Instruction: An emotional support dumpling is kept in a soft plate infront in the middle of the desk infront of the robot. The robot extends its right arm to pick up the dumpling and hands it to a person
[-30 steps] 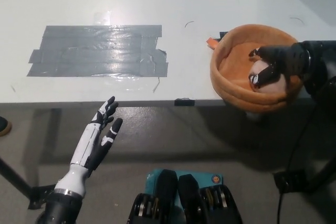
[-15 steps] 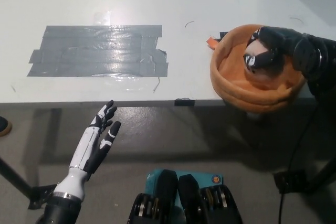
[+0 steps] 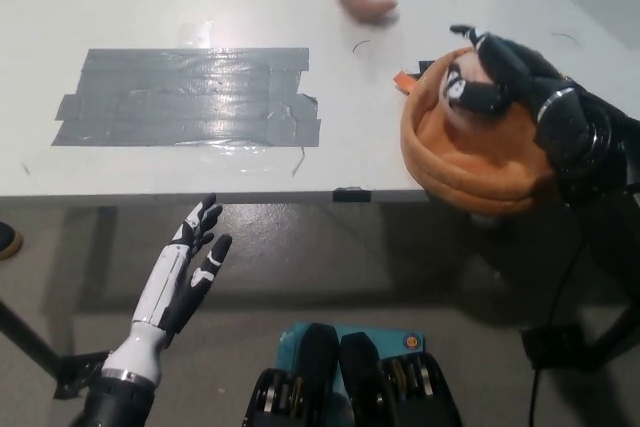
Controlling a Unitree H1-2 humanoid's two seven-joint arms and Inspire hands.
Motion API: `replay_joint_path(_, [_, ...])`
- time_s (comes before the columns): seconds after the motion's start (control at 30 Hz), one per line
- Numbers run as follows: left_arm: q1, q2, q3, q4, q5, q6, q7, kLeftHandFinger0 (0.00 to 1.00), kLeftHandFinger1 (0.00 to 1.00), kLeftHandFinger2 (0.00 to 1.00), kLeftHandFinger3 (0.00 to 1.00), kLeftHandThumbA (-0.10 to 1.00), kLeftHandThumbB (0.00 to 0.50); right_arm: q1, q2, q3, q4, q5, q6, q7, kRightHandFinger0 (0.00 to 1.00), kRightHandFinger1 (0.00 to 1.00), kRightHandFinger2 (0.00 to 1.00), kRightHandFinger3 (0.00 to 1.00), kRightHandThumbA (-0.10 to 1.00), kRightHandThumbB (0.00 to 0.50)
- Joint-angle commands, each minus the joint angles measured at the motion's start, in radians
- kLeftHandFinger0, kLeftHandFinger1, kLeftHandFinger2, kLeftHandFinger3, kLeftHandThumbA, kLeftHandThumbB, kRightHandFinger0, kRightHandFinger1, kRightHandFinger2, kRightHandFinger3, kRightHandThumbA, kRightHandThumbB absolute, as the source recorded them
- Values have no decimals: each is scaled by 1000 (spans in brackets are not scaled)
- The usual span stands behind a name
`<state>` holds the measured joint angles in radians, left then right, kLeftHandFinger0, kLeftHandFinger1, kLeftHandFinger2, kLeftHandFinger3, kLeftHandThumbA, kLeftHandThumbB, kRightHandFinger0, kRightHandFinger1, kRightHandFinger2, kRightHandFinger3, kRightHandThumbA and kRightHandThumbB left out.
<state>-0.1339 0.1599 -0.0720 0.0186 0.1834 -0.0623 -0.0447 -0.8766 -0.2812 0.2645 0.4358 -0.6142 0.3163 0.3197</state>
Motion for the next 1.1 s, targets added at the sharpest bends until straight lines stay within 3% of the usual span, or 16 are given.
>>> replay_joint_path(0.0, [7, 6, 3, -10, 4, -27, 4, 1000, 1000, 1000, 1000, 898, 0, -53, 75, -182, -49, 111, -241, -381, 130, 631, 982, 1000, -100, 169])
replay_joint_path(0.07, [9, 11, -1, -11, 15, -32, 4, 1000, 1000, 1000, 1000, 898, 0, -56, 101, -210, -59, 129, -209, -372, 81, 585, 953, 1000, -100, 163])
replay_joint_path(0.27, [17, 7, 0, -18, -1, -18, -5, 1000, 1000, 1000, 1000, 897, 3, -67, 141, -250, -72, 129, -175, -371, 63, 582, 982, 1000, -100, 149])
replay_joint_path(0.53, [27, 10, -2, -9, -3, -35, -8, 1000, 1000, 1000, 1000, 889, 0, -120, 175, -237, -19, 114, -254, -443, 62, 575, 986, 1000, -100, 157])
replay_joint_path(0.6, [29, 8, -5, -15, 3, -31, -6, 1000, 1000, 1000, 1000, 885, 0, -144, 190, -226, 31, 120, -309, -472, 6, 494, 910, 978, -100, 171])
replay_joint_path(0.7, [29, 8, -8, -20, 13, -28, -2, 1000, 1000, 1000, 1000, 888, 0, -179, 217, -213, 86, 120, -312, -497, 0, 382, 846, 891, -100, 174])
replay_joint_path(0.9, [15, 5, -10, -19, 8, -27, -3, 1000, 1000, 1000, 1000, 898, 0, -246, 272, -188, 257, 126, -407, -575, 26, 464, 943, 952, -100, 174])
replay_joint_path(0.97, [12, 6, -10, -17, 6, -30, -3, 1000, 1000, 1000, 1000, 898, 0, -259, 291, -165, 307, 104, -387, -594, 0, 464, 949, 966, -100, 161])
replay_joint_path(1.07, [13, 6, -12, -26, 4, -20, -8, 1000, 1000, 1000, 1000, 896, 0, -270, 313, -144, 388, 103, -433, -641, 0, 280, 680, 740, -100, 192])
